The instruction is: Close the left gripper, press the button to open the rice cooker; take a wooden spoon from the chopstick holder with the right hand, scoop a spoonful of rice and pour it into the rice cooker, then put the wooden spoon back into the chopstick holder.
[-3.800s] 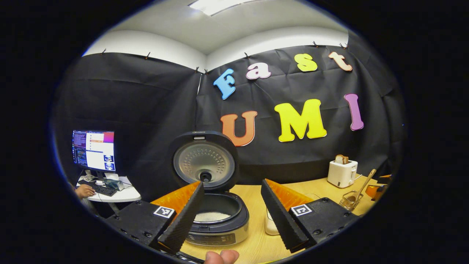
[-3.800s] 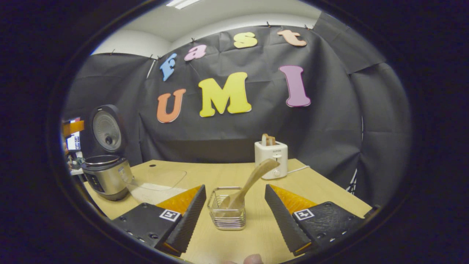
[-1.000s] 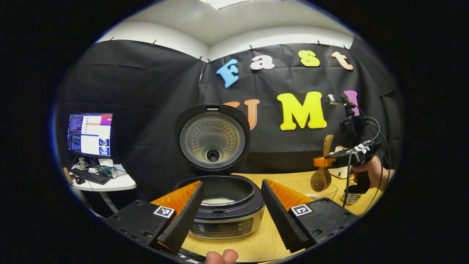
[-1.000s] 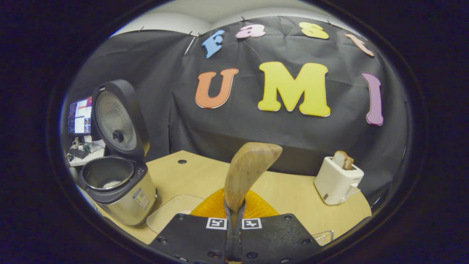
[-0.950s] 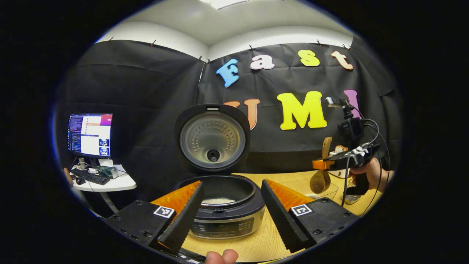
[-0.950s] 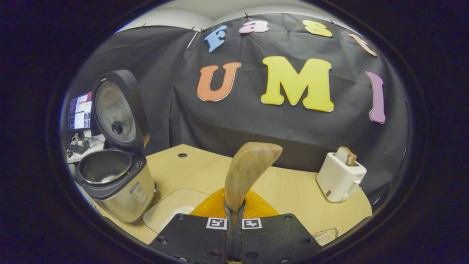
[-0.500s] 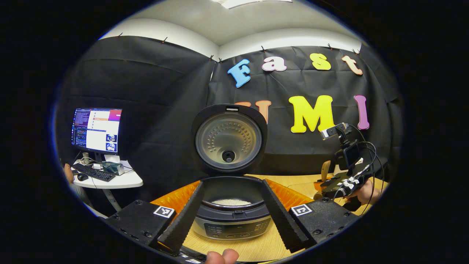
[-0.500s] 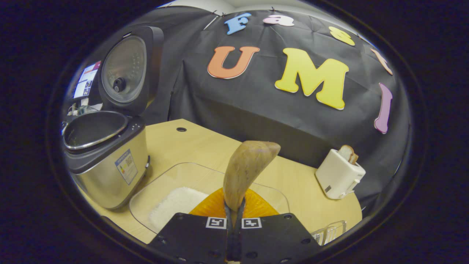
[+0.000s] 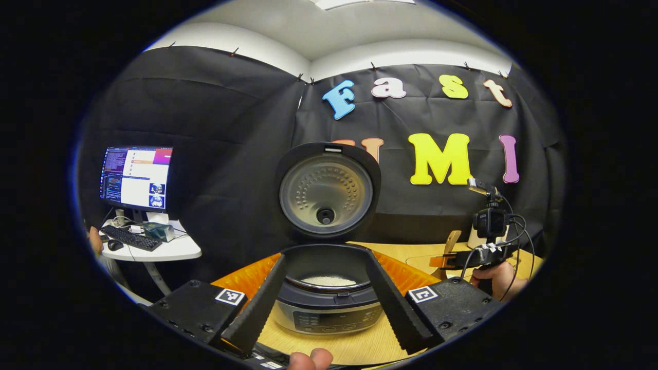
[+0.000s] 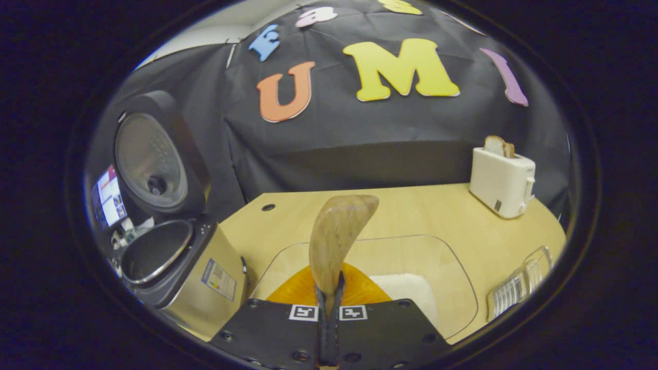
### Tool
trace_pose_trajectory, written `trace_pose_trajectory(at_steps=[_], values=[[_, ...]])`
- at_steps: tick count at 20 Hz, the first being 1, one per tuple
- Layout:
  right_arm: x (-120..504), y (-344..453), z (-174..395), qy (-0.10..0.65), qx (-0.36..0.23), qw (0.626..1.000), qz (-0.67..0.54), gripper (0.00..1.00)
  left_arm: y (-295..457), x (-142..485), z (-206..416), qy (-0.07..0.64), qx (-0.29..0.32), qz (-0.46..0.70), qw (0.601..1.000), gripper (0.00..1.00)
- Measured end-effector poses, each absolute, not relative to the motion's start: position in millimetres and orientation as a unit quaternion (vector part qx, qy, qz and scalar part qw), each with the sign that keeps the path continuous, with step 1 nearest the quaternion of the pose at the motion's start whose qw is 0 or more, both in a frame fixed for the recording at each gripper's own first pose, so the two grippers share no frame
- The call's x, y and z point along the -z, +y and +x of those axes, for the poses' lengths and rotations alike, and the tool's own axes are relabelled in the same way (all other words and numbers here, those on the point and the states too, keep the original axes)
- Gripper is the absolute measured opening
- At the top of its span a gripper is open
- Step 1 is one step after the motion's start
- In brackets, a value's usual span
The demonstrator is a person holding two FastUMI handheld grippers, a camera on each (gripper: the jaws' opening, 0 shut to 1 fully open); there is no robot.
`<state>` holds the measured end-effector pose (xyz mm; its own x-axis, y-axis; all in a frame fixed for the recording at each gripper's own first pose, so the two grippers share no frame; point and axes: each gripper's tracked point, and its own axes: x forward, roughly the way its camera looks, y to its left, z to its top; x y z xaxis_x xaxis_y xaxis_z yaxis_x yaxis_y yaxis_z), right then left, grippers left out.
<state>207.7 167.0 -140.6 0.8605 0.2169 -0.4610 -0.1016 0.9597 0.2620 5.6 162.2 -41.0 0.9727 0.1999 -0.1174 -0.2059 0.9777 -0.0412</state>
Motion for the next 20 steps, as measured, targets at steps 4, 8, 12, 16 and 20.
trace_pose_trajectory(at_steps=[4,8,12,16,20], values=[[130,164,212,0.241,-0.087,0.946,0.198,0.0,166,41,5,0.061,-0.108,-0.03,0.992,0.99],[108,145,219,0.21,-0.091,0.938,0.26,0.0,163,33,4,0.047,-0.099,-0.034,0.993,0.99],[84,101,223,0.17,-0.07,0.917,0.353,0.0,166,32,2,0.042,-0.104,-0.035,0.993,0.99],[91,68,221,0.178,-0.044,0.881,0.435,0.0,166,29,2,0.034,-0.107,-0.035,0.993,0.99],[83,57,218,0.175,-0.04,0.875,0.45,0.0,168,32,3,0.038,-0.107,-0.028,0.993,0.99]])
